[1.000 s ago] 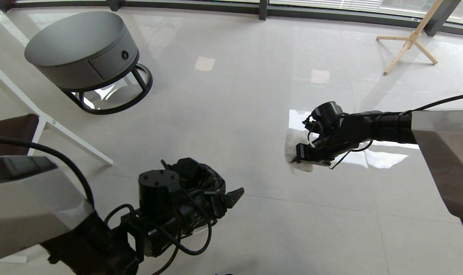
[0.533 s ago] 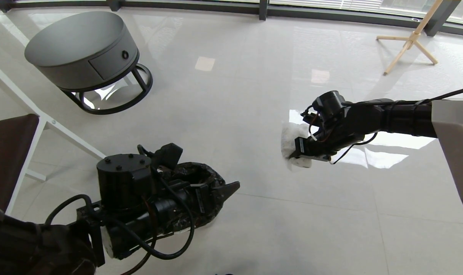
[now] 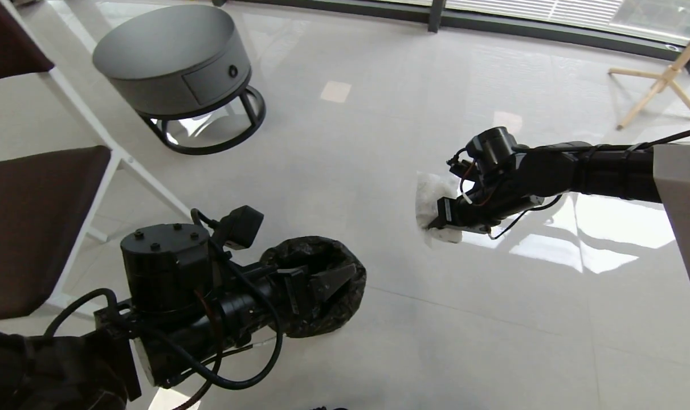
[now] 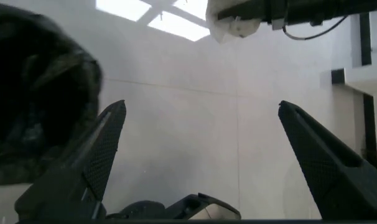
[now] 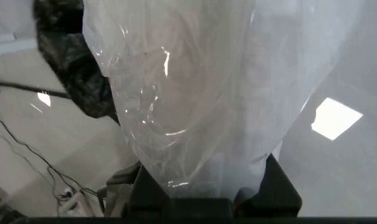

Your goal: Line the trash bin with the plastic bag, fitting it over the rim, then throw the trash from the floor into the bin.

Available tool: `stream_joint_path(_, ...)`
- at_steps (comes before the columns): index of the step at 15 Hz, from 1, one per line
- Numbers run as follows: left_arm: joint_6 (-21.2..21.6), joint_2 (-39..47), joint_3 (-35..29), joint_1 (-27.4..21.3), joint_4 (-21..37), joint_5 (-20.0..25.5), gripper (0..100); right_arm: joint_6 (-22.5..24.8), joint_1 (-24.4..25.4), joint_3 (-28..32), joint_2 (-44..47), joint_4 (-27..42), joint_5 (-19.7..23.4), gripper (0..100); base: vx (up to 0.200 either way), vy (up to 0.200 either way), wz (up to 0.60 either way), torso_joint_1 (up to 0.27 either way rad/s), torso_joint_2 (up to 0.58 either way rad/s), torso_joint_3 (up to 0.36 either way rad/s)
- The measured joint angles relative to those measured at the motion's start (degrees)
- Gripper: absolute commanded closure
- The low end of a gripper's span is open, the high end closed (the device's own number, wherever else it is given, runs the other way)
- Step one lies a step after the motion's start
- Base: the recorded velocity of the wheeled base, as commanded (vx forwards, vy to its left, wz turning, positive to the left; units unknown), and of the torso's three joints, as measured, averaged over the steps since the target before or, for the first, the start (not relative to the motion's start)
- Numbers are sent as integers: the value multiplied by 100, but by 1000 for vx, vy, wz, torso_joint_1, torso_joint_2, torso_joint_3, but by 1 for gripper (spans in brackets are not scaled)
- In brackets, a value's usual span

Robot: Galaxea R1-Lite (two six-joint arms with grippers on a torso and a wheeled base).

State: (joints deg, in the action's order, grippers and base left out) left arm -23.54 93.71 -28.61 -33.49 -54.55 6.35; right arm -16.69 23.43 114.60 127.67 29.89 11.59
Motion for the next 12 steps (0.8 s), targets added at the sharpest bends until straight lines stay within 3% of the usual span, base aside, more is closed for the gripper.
stream_joint_path(7, 0, -132, 41, 0, 6, -9, 0, 57, 71, 0, -74, -269, -5, 100, 0, 0, 600, 2, 2, 3)
stream_joint_path(12, 0, -61, 9, 0, 30, -1, 0, 334, 217, 2, -57, -272, -161, 100, 0, 0, 0, 0, 0, 0)
